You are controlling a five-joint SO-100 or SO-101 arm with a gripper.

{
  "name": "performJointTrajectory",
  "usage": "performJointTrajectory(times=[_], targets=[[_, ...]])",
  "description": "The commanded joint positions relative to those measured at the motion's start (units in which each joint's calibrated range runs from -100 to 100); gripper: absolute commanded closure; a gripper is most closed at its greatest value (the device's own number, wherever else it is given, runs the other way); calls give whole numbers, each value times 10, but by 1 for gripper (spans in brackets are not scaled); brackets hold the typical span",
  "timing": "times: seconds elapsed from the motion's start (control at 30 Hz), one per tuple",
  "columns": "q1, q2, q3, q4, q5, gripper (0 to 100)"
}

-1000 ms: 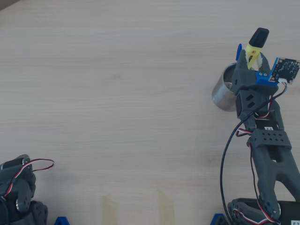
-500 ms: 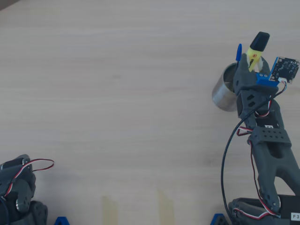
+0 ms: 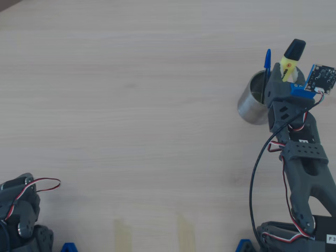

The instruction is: Grab the yellow pen and put it in the silver cup.

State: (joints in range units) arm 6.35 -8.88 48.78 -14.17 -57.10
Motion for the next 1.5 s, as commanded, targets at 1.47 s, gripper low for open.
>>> performJointTrajectory(times=[1.47], targets=[[34, 107, -19, -8, -1, 89]])
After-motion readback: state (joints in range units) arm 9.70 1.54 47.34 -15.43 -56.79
